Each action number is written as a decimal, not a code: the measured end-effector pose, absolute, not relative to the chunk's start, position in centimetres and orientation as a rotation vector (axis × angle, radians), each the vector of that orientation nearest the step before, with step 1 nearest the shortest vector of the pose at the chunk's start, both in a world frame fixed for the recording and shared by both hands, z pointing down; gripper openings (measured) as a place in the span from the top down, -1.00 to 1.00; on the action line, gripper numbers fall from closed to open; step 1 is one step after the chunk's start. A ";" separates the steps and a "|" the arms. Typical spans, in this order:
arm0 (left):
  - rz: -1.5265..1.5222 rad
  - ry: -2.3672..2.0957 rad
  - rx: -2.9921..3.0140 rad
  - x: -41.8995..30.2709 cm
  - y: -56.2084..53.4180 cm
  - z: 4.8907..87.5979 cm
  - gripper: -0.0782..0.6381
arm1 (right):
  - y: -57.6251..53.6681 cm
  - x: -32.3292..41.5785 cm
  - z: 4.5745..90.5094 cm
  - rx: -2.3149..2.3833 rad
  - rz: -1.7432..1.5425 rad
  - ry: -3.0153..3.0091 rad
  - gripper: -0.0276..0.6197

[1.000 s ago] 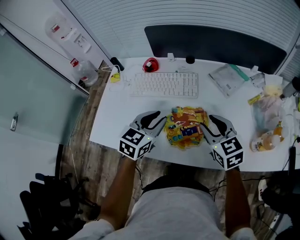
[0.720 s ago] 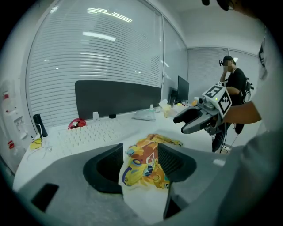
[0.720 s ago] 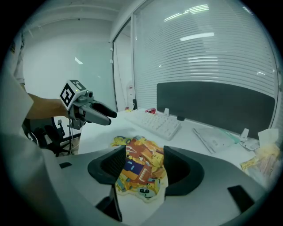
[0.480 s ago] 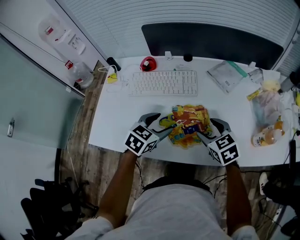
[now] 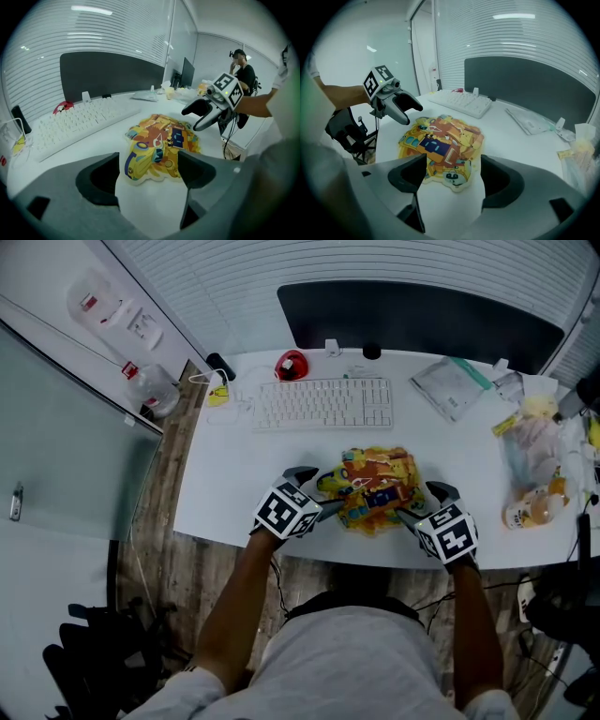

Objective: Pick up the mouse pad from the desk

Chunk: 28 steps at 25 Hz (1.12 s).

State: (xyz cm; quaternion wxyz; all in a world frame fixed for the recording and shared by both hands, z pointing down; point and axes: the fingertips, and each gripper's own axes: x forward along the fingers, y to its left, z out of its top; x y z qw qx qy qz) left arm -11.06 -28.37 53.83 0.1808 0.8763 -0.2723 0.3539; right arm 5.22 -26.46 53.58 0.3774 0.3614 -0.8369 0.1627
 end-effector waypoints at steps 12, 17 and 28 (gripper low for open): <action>1.105 -0.691 2.417 -10.7 -28.9 56.4 -0.32 | -27.4 5.7 55.8 0.972 0.514 -2.062 -0.05; 1.120 -0.705 2.423 -10.7 -29.1 56.6 -0.32 | -27.6 5.7 55.9 1.006 0.558 -2.070 -0.04; 1.120 -0.765 2.426 -10.6 -29.1 56.6 -0.31 | -27.5 5.6 55.8 1.068 0.557 -2.058 -0.04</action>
